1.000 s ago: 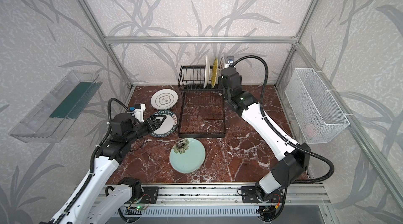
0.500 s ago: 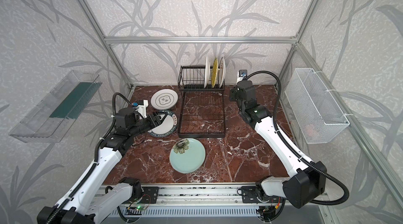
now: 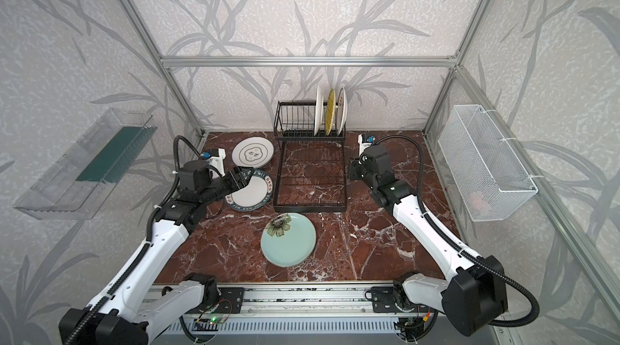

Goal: Load plates into a dish rack
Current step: Pick up the plate from the bottom-center of the table.

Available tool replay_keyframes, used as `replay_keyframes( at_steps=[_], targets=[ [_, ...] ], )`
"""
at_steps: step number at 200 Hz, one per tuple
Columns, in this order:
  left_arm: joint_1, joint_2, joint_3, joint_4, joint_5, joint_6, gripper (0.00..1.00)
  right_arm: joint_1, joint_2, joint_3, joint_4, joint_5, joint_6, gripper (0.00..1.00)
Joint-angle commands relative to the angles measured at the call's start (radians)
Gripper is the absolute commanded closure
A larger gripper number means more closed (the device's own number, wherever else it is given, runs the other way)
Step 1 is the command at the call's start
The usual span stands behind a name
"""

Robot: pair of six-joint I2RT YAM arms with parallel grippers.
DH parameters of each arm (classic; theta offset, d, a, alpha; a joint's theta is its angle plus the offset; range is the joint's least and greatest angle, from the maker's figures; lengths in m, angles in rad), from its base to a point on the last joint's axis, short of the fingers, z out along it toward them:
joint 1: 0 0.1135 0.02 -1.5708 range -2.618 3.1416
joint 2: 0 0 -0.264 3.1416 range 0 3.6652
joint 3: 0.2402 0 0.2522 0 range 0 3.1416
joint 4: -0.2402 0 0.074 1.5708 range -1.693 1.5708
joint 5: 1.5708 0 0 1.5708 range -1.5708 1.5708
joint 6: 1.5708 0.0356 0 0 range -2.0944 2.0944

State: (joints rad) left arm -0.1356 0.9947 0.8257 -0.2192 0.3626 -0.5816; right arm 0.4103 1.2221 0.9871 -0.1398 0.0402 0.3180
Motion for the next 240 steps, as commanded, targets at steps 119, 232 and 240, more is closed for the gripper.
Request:
replay_keyframes(
  at_steps=[119,232,240],
  targets=[
    [0.002,-0.057,-0.164,0.031,-0.037,-0.063,0.36,-0.004,-0.087,-0.242,0.089,-0.203,0.134,0.76],
    [-0.003,-0.175,-0.294,-0.030,-0.051,-0.123,0.38,-0.001,-0.076,-0.360,0.133,-0.360,0.204,0.75],
    [-0.007,-0.181,-0.311,-0.013,-0.038,-0.125,0.38,0.000,-0.079,-0.375,0.142,-0.373,0.214,0.75]
  ],
)
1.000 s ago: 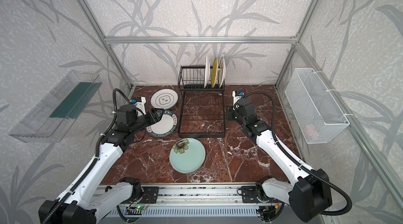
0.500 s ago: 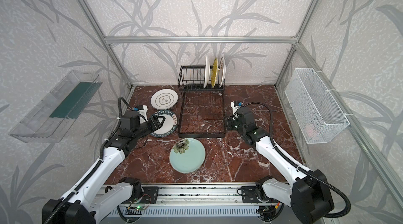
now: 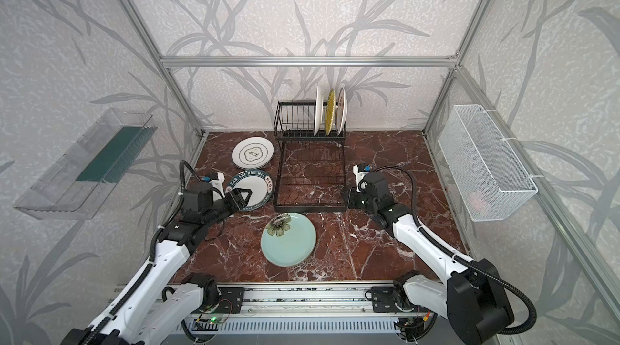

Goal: Load plates into a dish rack
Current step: Pick up the plate from the bottom-center of the table.

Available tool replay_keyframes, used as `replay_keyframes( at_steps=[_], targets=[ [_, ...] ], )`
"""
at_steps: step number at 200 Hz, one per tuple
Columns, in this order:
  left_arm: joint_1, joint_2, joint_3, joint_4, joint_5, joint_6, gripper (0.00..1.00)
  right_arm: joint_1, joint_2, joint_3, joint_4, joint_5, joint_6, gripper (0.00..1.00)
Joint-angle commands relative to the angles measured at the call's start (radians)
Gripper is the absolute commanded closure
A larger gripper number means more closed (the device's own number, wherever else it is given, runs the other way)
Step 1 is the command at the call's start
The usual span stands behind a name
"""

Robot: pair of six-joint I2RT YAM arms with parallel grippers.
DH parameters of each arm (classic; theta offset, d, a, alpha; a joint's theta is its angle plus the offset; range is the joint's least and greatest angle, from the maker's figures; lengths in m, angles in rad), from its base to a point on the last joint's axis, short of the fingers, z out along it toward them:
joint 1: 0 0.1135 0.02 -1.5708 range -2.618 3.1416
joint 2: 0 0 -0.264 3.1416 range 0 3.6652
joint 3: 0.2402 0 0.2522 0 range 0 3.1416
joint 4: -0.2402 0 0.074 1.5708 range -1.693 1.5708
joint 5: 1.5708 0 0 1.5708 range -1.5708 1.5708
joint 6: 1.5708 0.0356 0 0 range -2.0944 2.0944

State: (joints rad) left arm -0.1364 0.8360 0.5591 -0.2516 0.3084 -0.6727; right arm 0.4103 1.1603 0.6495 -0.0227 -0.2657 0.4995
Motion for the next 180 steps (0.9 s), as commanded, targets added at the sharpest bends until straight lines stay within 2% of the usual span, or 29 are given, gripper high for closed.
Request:
replay_keyframes(
  at_steps=[1,47,114,180],
  targets=[
    [-0.007,-0.022,-0.046,0.020,0.016,-0.034,0.38,0.001,-0.017,-0.040,0.026,-0.069,0.034,0.74],
    [-0.062,-0.012,-0.095,0.047,-0.002,-0.062,0.38,0.024,-0.015,-0.070,0.037,-0.122,0.030,0.64],
    [-0.173,0.090,-0.107,0.105,-0.057,-0.062,0.39,0.113,-0.028,-0.144,0.066,-0.119,0.063,0.63],
    [-0.216,0.130,-0.137,0.101,-0.065,-0.084,0.42,0.226,-0.069,-0.284,0.176,-0.061,0.240,0.65]
  ],
)
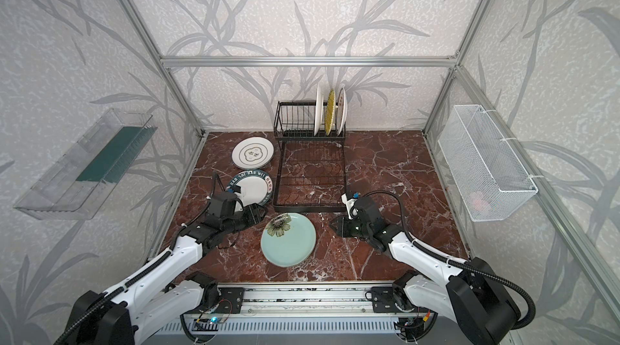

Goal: Load plates into a dish rack
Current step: Pick up the plate from the bottom-center of the table.

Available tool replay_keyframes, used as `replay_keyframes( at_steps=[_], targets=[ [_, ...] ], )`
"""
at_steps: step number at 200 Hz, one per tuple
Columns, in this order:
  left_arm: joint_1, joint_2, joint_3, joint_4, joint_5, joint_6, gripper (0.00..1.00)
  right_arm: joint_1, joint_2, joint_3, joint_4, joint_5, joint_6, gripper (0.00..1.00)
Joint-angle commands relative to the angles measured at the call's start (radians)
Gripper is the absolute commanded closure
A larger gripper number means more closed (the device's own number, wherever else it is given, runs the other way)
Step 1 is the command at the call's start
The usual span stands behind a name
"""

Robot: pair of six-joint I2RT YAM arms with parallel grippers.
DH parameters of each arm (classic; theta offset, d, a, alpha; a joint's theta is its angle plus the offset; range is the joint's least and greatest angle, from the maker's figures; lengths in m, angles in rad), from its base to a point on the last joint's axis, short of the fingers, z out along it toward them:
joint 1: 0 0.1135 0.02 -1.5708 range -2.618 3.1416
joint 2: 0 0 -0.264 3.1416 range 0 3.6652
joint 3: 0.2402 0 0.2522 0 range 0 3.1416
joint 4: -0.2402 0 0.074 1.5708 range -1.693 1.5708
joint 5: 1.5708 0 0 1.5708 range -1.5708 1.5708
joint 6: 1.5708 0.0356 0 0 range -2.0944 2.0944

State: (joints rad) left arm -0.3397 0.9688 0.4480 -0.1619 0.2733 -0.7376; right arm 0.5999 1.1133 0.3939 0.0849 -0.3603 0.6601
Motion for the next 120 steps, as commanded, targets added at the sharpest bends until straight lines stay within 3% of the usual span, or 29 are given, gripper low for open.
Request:
replay_keyframes(
  at_steps=[1,120],
  targets=[
    [-0.013,-0.003,-0.027,0.011,-0.031,-0.020,0.42,0.038,-0.022,-0.030,0.073,0.034,0.081,0.65],
    [-0.073,-0.005,-0.055,0.011,-0.071,-0.045,0.44,0.194,0.271,-0.052,0.404,0.032,0.235,0.67]
  ],
)
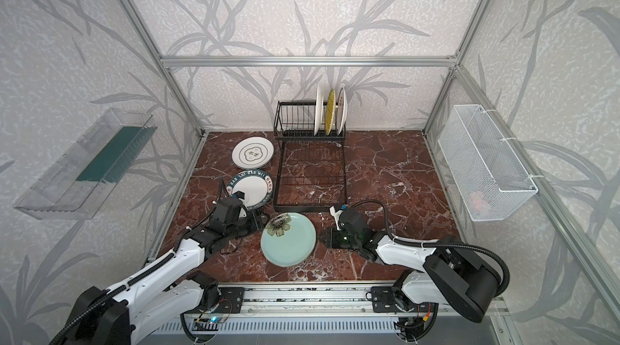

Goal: Load plates into a dish rack
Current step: Pick up the plate from the bottom-center of the table.

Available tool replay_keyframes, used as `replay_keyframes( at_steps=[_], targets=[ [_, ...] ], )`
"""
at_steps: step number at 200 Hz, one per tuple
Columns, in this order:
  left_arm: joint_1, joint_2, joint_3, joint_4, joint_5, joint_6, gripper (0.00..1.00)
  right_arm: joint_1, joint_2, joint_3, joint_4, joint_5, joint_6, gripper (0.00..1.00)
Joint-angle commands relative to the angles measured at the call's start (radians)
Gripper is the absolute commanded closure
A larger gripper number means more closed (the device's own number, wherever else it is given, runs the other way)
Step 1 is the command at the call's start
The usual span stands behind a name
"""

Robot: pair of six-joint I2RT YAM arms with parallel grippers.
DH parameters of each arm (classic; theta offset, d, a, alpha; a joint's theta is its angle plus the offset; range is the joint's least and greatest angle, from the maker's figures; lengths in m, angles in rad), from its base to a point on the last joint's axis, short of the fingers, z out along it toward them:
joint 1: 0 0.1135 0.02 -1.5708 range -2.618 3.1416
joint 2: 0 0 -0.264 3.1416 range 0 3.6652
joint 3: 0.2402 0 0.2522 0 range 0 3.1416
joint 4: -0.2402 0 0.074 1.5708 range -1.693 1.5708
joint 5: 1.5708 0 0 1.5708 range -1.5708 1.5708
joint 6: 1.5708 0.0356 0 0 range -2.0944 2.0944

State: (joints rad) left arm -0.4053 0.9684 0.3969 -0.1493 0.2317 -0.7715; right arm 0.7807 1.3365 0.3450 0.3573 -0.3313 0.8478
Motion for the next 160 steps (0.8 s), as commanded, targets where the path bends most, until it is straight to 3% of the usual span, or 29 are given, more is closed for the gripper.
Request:
replay_keyframes(
  at_steps=[1,160],
  targets=[
    [-0.006,-0.005,-0.003,-0.001,-0.028,-0.011,0.44,0.014,0.051,-0.003,0.135,0.002,0.049,0.67],
    [-0.018,-0.023,0.004,-0.006,-0.043,-0.023,0.44,0.028,0.429,-0.035,0.665,-0.072,0.276,0.82]
  ],
)
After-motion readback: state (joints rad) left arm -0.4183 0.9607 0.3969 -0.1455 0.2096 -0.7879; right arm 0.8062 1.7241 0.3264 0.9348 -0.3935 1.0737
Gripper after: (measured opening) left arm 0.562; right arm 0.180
